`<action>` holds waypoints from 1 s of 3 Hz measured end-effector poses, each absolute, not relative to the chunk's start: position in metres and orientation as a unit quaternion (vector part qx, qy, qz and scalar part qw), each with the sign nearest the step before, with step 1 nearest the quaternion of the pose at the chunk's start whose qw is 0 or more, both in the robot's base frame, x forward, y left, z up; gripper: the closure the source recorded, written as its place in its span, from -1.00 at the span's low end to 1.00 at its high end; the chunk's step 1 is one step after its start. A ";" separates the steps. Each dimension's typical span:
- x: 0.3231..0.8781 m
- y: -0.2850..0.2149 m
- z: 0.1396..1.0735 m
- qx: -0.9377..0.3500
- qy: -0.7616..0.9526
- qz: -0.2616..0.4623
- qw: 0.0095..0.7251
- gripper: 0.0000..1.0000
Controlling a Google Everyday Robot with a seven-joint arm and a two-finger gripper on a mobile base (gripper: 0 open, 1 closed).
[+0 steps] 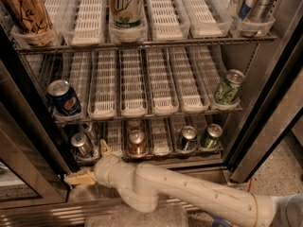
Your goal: Pick redbull can from bottom shelf of fridge
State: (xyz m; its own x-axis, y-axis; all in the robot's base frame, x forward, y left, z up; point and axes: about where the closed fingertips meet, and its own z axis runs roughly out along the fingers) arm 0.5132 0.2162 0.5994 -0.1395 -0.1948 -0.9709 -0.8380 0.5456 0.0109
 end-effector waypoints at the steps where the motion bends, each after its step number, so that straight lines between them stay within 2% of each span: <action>1: 0.521 0.230 0.601 -0.369 0.684 0.321 0.542 -1.00; 3: 0.528 0.247 0.609 -0.380 0.671 0.330 0.544 -1.00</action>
Offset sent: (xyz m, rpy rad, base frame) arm 0.0060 0.0118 0.0006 0.0352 0.0048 0.0216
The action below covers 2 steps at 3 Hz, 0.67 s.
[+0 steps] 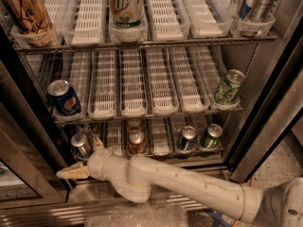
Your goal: Pick redbull can from bottom shelf of fridge
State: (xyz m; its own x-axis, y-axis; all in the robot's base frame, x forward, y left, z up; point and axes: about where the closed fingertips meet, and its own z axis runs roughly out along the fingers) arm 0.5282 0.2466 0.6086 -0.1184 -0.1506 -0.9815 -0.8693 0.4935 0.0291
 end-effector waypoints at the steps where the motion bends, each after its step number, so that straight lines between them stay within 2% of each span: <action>1: 0.535 0.258 0.610 -0.379 0.666 0.337 0.547 -1.00; 2: 0.531 0.268 0.612 -0.385 0.664 0.357 0.532 -1.00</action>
Offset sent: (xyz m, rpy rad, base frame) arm -0.0038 0.0313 0.0064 0.0379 0.0756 0.1043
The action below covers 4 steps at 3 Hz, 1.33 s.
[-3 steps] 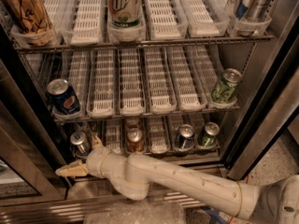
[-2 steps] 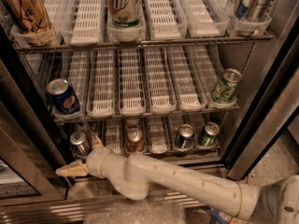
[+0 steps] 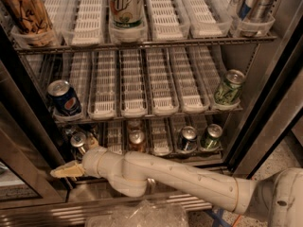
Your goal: Pick redbull can from bottom shelf of fridge
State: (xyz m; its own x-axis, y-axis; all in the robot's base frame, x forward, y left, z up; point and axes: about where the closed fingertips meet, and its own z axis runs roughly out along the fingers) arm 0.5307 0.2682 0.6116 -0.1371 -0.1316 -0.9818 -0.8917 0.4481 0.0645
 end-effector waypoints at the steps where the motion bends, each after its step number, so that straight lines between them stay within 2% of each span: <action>1: 0.530 0.269 0.612 -0.386 0.664 0.360 0.530 -0.64; 4: 0.530 0.269 0.612 -0.386 0.664 0.360 0.530 0.76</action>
Offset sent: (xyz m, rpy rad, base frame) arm -0.0010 0.0008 0.0006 0.0018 0.0035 0.0047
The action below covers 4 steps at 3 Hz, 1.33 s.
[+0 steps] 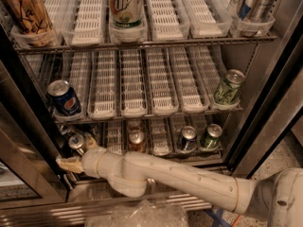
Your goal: Pick redbull can from bottom shelf of fridge
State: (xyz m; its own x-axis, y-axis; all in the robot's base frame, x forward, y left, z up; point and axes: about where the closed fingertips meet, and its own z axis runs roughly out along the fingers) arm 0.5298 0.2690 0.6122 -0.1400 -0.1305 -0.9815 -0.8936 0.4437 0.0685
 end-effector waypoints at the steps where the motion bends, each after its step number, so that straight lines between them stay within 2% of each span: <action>1: 0.527 0.266 0.613 -0.386 0.664 0.360 0.530 1.00; 4: 0.518 0.259 0.636 -0.389 0.655 0.349 0.546 1.00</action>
Offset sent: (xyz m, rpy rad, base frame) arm -0.0231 -0.0085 0.0329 -0.0016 -0.0837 -0.0238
